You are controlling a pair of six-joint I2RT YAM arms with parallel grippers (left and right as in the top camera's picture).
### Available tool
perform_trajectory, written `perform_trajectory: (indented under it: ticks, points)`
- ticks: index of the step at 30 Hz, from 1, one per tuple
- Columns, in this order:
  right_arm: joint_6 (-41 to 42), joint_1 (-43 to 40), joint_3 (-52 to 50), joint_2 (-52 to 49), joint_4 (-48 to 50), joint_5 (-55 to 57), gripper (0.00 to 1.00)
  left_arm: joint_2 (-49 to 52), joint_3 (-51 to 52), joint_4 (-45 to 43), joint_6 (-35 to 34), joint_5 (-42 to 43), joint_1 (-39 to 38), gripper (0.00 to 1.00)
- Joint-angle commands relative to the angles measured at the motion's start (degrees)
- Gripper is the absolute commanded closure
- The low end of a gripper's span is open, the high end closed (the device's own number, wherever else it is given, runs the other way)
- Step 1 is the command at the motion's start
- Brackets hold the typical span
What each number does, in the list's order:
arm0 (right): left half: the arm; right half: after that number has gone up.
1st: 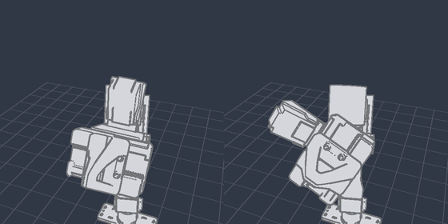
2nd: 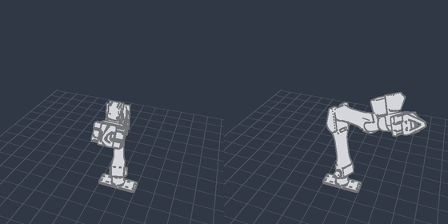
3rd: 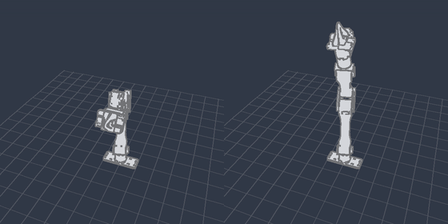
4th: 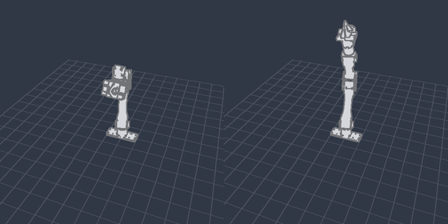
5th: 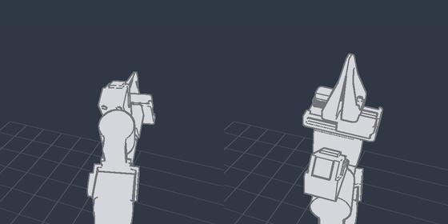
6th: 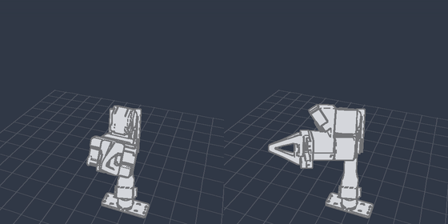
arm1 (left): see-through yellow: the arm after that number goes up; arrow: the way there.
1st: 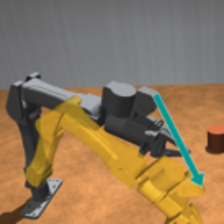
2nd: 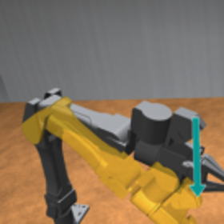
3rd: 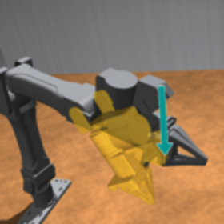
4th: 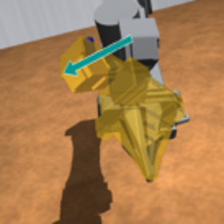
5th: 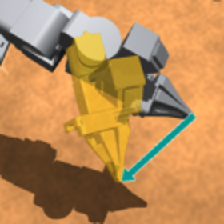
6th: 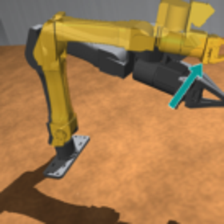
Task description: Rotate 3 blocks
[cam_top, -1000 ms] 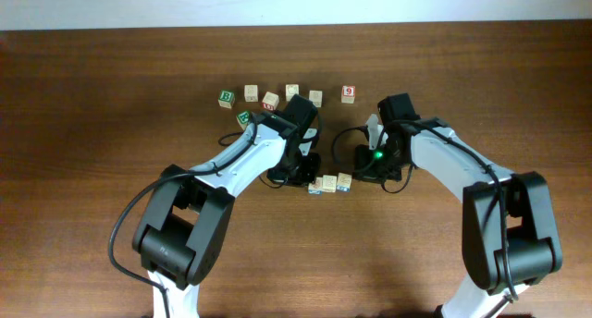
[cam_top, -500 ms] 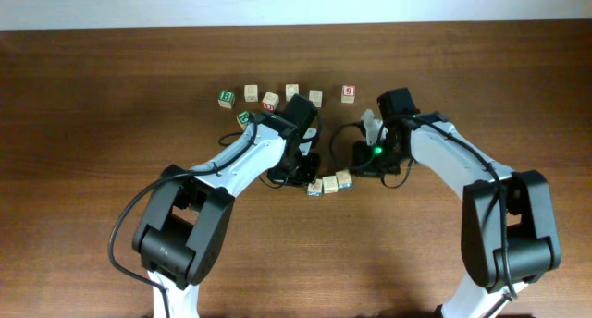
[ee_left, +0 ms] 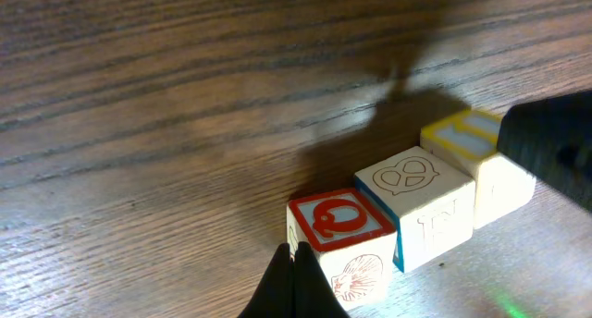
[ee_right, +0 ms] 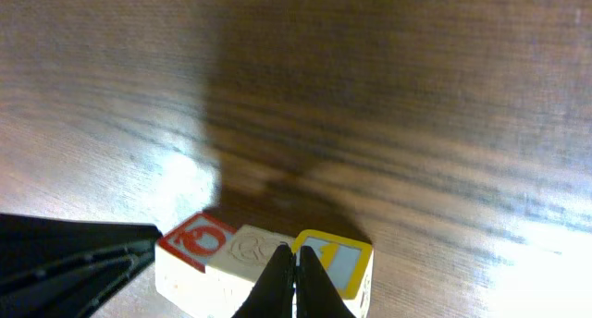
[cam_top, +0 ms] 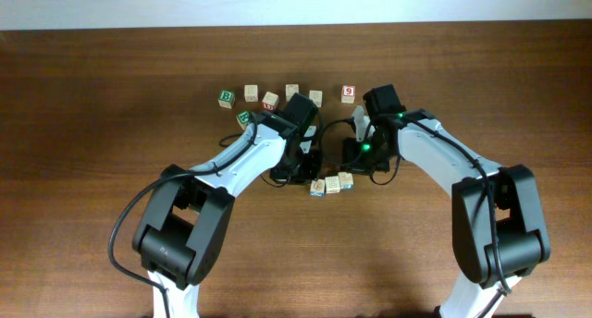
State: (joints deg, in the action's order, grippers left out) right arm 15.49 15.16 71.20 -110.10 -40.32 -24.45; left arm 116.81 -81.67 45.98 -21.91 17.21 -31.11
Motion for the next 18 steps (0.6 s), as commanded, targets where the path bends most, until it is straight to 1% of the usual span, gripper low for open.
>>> perform_trajectory:
  ticks: [1,7,12,14,18]
  points:
    - [1.2,0.2,0.9,-0.3,-1.3,0.9,0.96,0.6,-0.8,-0.1,-2.1,2.6,-0.3,1.00]
    - [1.5,0.2,0.9,-0.3,-3.7,0.7,0.96,0.6,-0.8,-0.2,-2.1,2.5,-0.3,1.00]
    - [1.5,0.2,1.1,-0.3,-3.6,0.7,0.95,0.6,-0.8,-1.9,-2.1,2.4,-0.2,1.00]
    - [1.3,0.2,2.6,-0.3,-2.7,0.7,0.90,0.6,-0.8,-2.5,-2.1,1.4,0.0,1.00]
    - [2.1,0.4,4.0,-0.3,-1.0,0.7,0.88,0.6,-0.8,-2.5,-2.1,0.6,1.5,1.00]
